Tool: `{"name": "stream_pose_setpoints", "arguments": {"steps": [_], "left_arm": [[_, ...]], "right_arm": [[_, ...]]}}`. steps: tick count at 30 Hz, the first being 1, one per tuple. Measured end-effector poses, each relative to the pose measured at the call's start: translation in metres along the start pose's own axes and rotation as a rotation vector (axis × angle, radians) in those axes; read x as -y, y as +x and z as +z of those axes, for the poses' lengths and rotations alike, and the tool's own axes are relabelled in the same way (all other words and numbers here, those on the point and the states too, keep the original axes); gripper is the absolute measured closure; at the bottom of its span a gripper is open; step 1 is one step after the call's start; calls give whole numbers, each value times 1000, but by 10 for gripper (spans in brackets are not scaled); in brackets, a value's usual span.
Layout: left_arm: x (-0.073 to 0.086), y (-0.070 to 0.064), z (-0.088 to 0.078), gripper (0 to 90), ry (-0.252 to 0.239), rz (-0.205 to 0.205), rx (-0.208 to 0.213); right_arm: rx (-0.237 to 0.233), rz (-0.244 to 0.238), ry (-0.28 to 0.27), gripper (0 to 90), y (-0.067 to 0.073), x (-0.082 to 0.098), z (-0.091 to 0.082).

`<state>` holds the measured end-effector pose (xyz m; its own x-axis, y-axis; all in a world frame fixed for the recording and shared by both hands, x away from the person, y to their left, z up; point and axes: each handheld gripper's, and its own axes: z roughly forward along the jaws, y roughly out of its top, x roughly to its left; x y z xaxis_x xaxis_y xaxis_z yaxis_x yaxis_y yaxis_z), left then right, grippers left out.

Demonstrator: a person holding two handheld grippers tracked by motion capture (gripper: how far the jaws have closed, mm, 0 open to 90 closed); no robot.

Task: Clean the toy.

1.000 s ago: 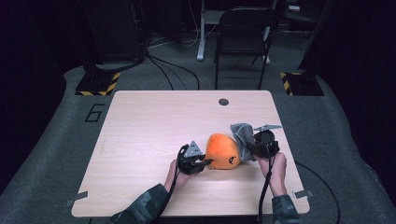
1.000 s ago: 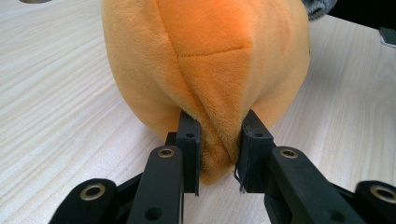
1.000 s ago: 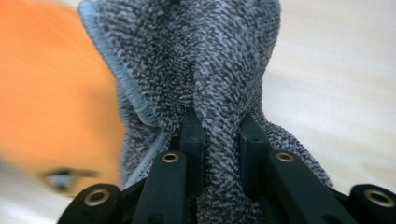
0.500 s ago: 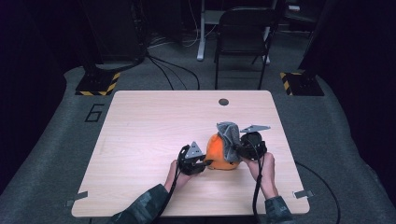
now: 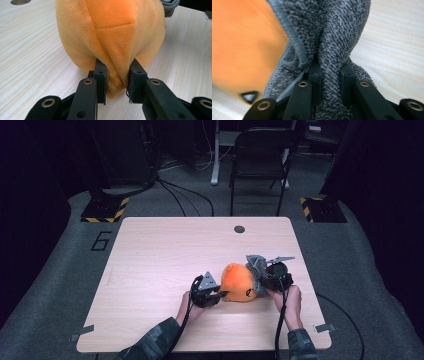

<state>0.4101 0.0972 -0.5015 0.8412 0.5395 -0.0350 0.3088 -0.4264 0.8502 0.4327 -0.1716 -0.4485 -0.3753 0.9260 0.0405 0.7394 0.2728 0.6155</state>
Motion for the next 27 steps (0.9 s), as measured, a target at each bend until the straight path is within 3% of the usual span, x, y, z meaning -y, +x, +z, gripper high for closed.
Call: {"name": "stream_pose_setpoints", "arguments": {"steps": [5, 10, 11, 16, 19, 22, 24, 27], "left_arm": [[0, 0, 0, 726, 1, 2, -2], [0, 1, 0, 723, 5, 2, -4], [0, 1, 0, 722, 6, 5, -5], [1, 3, 0, 719, 4, -6, -1], [1, 2, 0, 718, 3, -3, -4], [0, 2, 0, 715, 7, 0, -2], [1, 3, 0, 714, 7, -3, -3], [1, 4, 1, 704, 15, -12, 5]], "right_arm": [[25, 30, 68, 764, -8, 7, 13], [47, 11, 119, 762, -14, 11, 22], [47, 26, 123, 763, -14, 11, 20], [57, 15, 18, 762, -13, 1, -8], [20, 10, -75, 762, -5, -8, -34], [-36, -11, -135, 763, 10, -15, -50], [-68, -53, -127, 768, 23, -18, -49], [-57, -108, -44, 786, 35, -16, -29]]}}
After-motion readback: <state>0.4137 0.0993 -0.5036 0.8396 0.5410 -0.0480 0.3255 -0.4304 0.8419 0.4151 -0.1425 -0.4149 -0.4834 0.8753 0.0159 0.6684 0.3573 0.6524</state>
